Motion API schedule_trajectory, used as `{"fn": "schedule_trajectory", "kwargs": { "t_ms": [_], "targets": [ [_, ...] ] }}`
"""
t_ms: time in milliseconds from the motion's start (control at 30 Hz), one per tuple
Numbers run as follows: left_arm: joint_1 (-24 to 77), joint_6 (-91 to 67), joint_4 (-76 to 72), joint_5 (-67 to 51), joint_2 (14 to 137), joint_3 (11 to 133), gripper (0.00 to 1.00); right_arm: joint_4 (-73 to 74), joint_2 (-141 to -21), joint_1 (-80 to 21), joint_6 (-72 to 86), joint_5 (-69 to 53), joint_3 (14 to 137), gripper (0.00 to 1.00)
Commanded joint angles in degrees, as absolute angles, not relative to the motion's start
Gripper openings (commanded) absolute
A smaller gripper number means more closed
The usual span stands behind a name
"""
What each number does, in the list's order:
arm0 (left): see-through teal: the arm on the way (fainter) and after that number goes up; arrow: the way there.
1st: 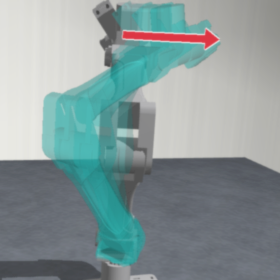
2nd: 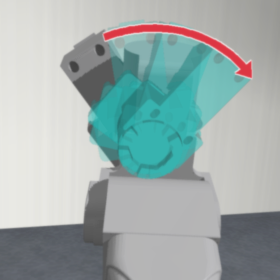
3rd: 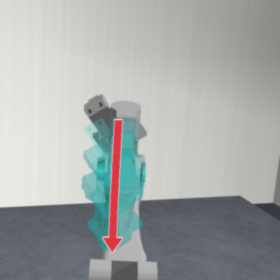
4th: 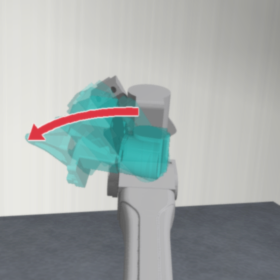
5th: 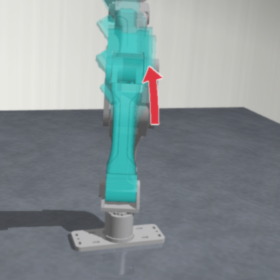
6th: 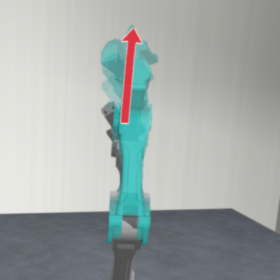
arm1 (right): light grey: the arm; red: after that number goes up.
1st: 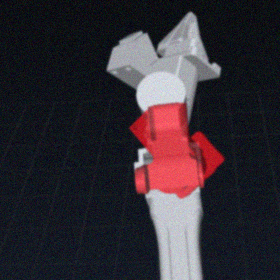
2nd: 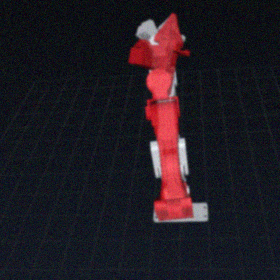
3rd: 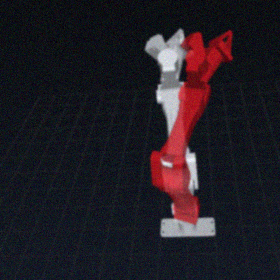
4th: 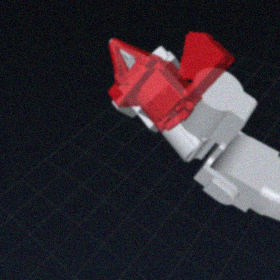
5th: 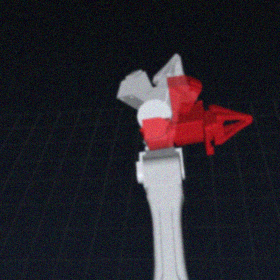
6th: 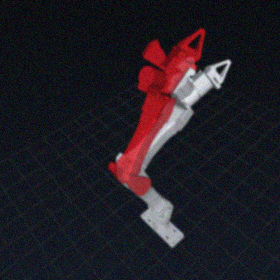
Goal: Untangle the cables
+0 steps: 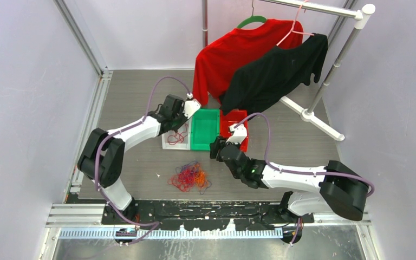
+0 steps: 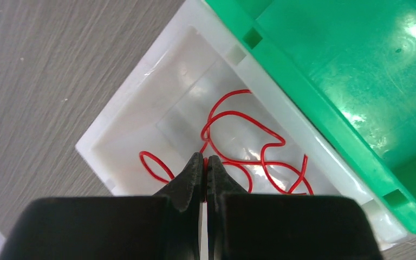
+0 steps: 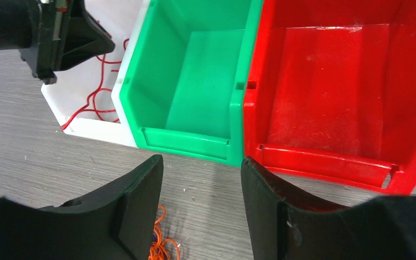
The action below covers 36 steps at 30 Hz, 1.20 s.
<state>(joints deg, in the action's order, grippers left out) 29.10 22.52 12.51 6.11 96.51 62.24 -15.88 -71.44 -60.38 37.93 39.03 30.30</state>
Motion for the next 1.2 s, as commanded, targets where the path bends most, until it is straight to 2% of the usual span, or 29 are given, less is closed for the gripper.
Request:
{"fn": "schedule_trajectory", "kwargs": {
  "t_ms": [0,100,167,333,500,567,700,833,967,1067,1167],
  "targets": [
    [28.4,25.5,4.6,2.4,97.5,61.6,0.00,-21.5,-72.1,-60.2,39.2,38.5,31.7,0.60],
    [27.5,25.5,5.7,1.7,99.4,63.4,0.00,-21.9,-72.2,-60.2,39.0,38.3,31.7,0.60],
    [26.7,24.0,9.2,0.1,99.8,65.8,0.07,-21.9,-71.9,-60.2,38.8,38.2,31.7,0.60],
    [25.0,20.8,18.3,-7.7,97.0,71.0,0.40,-21.7,-72.1,-60.2,38.6,37.6,32.3,0.59],
    [23.4,19.9,33.0,-16.7,96.7,79.5,0.58,-22.1,-71.4,-60.2,38.5,37.3,31.7,0.58],
    [22.6,20.3,35.9,-18.5,96.3,81.5,0.71,-22.1,-70.5,-60.2,38.6,37.2,31.1,0.58],
    [21.6,21.0,40.2,-21.0,94.7,84.0,0.85,-21.9,-69.1,-60.2,38.6,36.5,30.3,0.58],
    [21.4,21.4,42.8,-22.5,93.2,84.3,0.84,-21.6,-68.9,-60.2,38.7,35.5,30.1,0.58],
    [21.4,20.3,38.6,-19.2,92.0,81.9,0.77,-21.4,-68.6,-60.2,39.2,34.7,29.7,0.58],
    [21.5,19.4,35.5,-17.5,92.7,81.4,0.63,-21.4,-68.2,-60.2,39.4,34.4,29.4,0.58],
    [21.4,18.5,33.5,-16.9,95.2,82.6,0.43,-20.9,-68.0,-60.2,39.5,34.3,29.4,0.58]
  ]
}}
